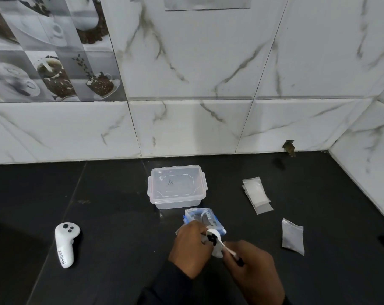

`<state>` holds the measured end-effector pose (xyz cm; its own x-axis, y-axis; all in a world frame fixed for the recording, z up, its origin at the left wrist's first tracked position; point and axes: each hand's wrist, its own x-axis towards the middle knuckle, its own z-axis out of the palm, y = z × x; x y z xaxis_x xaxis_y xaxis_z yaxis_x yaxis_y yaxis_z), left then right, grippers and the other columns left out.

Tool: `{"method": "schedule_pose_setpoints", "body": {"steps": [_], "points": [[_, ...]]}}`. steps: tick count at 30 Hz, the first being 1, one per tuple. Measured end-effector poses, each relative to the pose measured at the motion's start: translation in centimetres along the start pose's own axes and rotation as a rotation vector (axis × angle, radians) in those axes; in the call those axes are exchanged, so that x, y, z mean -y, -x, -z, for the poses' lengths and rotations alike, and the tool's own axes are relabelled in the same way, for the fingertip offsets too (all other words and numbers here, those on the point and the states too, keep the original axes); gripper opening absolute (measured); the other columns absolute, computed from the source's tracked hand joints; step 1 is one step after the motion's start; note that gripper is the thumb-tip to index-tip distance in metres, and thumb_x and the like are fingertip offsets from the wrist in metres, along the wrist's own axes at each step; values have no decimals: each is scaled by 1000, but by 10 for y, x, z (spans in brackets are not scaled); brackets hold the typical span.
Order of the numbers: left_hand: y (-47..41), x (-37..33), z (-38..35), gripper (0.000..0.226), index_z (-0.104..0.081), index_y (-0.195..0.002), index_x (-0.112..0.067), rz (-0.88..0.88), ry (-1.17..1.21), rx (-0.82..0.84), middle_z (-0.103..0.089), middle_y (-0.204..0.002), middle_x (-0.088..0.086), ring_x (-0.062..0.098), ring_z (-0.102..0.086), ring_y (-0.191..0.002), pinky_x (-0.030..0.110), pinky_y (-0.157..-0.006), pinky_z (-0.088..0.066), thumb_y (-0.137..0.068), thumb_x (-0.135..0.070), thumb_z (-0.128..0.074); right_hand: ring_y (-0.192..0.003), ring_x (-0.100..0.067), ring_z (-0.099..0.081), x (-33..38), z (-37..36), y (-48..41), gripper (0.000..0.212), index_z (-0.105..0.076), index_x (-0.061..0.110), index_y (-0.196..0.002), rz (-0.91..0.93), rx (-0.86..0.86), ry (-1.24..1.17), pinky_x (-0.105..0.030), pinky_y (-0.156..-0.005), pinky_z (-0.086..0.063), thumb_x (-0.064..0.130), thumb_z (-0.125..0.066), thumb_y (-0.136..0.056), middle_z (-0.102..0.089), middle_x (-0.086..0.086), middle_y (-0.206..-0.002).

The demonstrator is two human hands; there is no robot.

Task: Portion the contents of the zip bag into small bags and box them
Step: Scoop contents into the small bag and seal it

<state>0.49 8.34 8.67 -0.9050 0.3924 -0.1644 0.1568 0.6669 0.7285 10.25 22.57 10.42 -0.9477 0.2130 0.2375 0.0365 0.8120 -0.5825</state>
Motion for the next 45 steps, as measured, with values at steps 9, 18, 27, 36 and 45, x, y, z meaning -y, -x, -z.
{"method": "schedule_pose_setpoints", "body": {"steps": [9, 18, 27, 36, 45], "points": [[-1, 3, -5, 21, -70, -106, -18, 24, 25, -55, -66, -113, -6, 5, -60, -104, 15, -86, -49, -87, -17, -60, -55, -6, -58, -11, -23, 15, 49, -80, 11, -87, 346, -172, 199, -17, -55, -45, 34, -40, -103, -66, 4, -67], [26, 19, 3, 27, -67, -112, -28, -154, -13, -28, -56, -120, -23, -5, -57, -110, 10, -94, -46, -91, -15, -57, -69, 0, -67, 12, 24, -14, 16, -77, 25, -94, -218, -126, -456, -5, -60, -46, 12, -72, -86, -72, 18, -76], [39, 28, -8, 46, -71, -109, -24, -277, -43, 10, -60, -122, -21, -2, -62, -106, 15, -93, -49, -80, -20, -37, -99, -13, -44, -5, -26, -75, 24, -72, 28, -105, 14, 456, 231, -23, -85, -42, 38, -57, -90, -48, 4, -105], [40, 31, -15, 38, -74, -102, -20, -311, 21, -24, -62, -122, -16, -2, -63, -104, 20, -88, -54, -77, -10, -47, -117, -37, -52, -8, -80, -101, 40, -57, 17, -130, -57, 668, 553, -44, -96, -48, 27, -52, -92, -47, -14, -132], [18, 83, -11, 19, -79, -92, -1, 463, 735, 76, -67, -106, 8, 5, -62, -54, 16, -49, -47, -85, 9, -65, -98, -25, -64, -28, -80, -107, 28, -69, 9, -107, -148, 659, 369, -32, -88, -53, 30, -65, -88, -59, -9, -111]]}}
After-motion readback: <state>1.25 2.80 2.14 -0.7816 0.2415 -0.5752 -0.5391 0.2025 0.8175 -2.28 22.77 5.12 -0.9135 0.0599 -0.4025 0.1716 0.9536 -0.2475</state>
